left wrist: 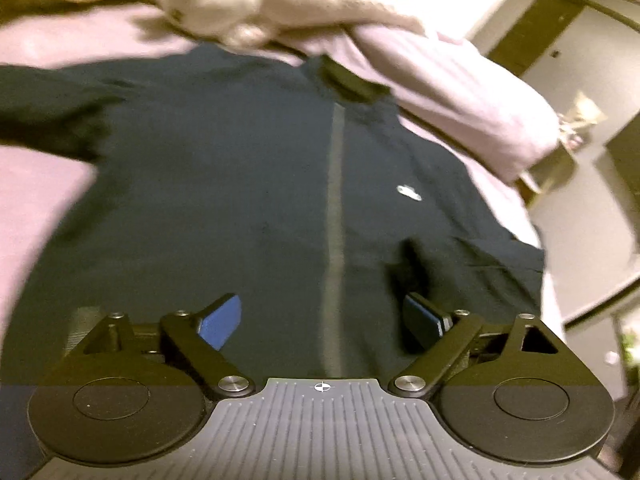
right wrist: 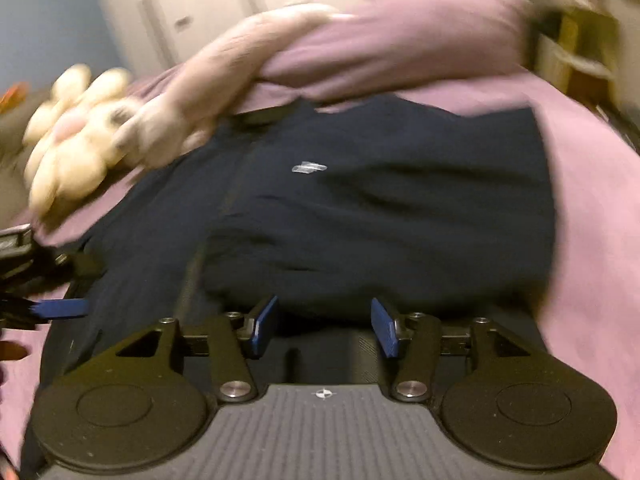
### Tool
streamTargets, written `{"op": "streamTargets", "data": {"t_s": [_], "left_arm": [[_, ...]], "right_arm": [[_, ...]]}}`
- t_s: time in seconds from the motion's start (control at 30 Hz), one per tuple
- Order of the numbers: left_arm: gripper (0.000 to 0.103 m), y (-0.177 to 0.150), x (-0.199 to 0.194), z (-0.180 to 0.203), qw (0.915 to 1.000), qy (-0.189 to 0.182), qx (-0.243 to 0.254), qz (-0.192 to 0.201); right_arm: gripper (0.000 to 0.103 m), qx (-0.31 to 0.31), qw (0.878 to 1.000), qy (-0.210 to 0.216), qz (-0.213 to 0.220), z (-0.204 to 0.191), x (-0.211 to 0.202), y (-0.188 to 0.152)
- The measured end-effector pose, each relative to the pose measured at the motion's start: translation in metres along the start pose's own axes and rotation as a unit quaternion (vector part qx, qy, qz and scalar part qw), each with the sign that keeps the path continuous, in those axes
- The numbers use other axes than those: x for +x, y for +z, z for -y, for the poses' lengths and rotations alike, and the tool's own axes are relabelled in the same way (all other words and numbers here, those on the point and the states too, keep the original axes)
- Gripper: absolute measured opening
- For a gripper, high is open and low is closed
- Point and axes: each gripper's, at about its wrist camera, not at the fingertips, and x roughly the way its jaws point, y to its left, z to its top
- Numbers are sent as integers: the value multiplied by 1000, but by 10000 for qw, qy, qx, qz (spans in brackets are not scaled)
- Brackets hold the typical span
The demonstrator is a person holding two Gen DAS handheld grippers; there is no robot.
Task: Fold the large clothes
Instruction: 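Carry the sleeve across the jacket body with the right gripper and release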
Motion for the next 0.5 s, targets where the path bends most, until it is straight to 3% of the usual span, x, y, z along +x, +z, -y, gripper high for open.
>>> {"op": "streamTargets", "data": {"t_s": [0.13, 0.27, 0.43, 0.5], "left_arm": [[87, 9, 56, 21, 9952, -709, -333, -589], [67, 8, 102, 34, 9911, -705, -481, -1020], [35, 7, 110, 43, 9912, -821, -426, -951], [35, 9, 116, 45, 9902, -836, -485, -1007]], "right_arm": [[51, 787, 9967, -202, 17, 45, -28, -18], [51, 1180, 9927, -263, 9, 73, -42, -32], [51, 1241, 9920, -225, 70, 84, -47, -36], [51, 1234, 9921, -188, 104, 84, -46, -33]]}}
